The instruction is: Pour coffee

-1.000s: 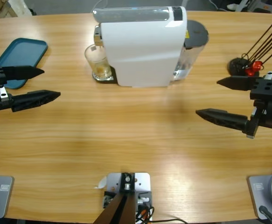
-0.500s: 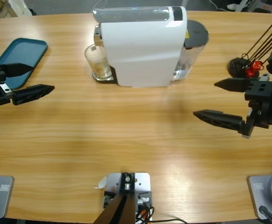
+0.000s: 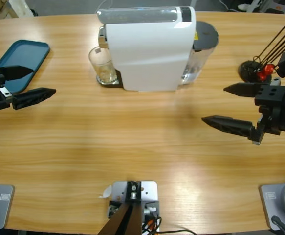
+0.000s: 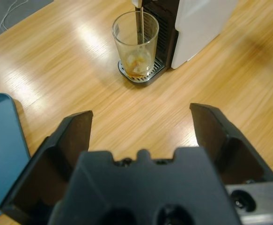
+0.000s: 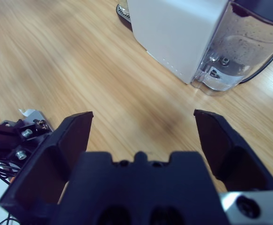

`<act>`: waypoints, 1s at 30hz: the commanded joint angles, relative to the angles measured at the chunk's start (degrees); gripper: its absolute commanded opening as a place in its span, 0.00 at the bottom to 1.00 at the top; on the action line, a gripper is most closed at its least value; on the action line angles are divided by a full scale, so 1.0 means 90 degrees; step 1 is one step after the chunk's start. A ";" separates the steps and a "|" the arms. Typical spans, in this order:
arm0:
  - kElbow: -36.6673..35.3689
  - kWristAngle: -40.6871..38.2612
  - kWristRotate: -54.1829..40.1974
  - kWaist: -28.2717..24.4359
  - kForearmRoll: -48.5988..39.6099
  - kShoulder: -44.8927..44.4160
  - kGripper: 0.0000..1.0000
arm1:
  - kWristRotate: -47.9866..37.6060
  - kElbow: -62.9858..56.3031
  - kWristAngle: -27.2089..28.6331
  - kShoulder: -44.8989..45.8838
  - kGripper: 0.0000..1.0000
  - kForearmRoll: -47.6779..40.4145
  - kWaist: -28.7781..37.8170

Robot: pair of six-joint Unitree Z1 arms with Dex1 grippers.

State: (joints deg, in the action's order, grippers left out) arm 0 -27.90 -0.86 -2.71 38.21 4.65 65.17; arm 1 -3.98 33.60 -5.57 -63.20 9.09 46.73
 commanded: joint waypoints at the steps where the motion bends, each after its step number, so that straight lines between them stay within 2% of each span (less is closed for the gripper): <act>1: 0.0225 0.0144 0.0027 0.0081 0.0138 -0.0044 0.89 | -0.0065 -0.0188 -0.0074 -0.0206 0.95 -0.0053 0.0033; 30: 0.0239 0.0135 0.0018 0.0081 0.0245 0.0152 0.89 | -0.0085 -0.0188 -0.0055 -0.0208 0.95 -0.0043 0.0033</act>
State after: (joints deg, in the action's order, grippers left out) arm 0 -27.89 -0.42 -2.71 38.21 6.13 65.01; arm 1 -4.17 33.60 -5.57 -63.34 9.09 46.72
